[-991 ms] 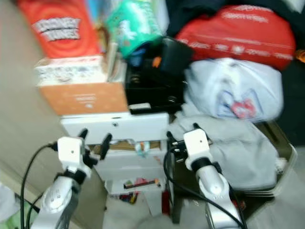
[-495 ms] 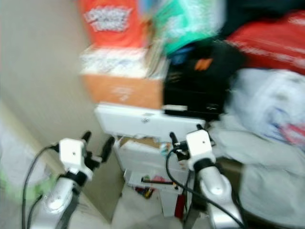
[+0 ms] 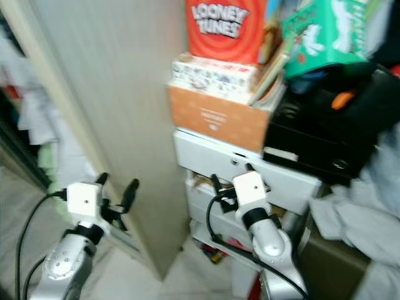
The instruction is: Clean up the room
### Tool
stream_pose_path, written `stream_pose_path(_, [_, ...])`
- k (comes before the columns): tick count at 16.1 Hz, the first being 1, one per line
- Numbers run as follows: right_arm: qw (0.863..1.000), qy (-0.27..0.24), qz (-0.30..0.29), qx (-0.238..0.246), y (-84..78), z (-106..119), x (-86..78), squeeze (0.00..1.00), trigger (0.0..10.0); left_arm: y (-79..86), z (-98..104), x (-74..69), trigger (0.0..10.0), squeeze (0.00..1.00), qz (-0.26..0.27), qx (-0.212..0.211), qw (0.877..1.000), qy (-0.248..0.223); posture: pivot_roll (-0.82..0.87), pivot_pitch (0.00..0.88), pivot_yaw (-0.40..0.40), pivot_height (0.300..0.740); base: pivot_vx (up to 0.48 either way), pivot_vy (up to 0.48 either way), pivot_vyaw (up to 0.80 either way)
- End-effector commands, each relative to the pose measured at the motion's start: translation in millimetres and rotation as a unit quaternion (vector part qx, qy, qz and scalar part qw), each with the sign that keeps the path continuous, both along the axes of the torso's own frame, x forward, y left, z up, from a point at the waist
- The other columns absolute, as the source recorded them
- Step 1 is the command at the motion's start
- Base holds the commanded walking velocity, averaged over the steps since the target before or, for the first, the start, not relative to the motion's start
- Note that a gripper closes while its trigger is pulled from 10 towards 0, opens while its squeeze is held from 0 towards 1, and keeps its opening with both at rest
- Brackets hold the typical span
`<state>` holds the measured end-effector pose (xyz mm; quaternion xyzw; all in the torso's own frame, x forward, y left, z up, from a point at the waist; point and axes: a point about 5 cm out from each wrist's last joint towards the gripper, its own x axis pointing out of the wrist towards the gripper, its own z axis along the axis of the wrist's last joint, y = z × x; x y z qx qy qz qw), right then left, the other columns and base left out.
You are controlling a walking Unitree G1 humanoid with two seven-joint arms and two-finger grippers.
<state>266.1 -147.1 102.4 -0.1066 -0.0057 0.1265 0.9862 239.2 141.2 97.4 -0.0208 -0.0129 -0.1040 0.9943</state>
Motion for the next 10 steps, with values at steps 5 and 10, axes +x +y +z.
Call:
stream_pose_path(5, [1.000, -0.008, -0.021, -0.003, -11.3, 5.6, -5.4, 0.00, 10.0, -0.1, 7.5, -4.1, 10.0, 0.00, 0.001, 0.001, 1.000, -0.014, -0.17, 0.000, 0.054, 0.740, 0.000, 0.000, 0.80])
stream_pose_path(10, [0.999, 0.004, -0.050, -0.003, -28.0, 1.9, -21.7, 0.00, 10.0, 12.5, 4.8, -19.3, 10.0, 0.00, 0.020, 0.010, 1.000, -0.004, -0.17, 0.000, 0.056, 0.740, 0.000, 0.000, 0.54])
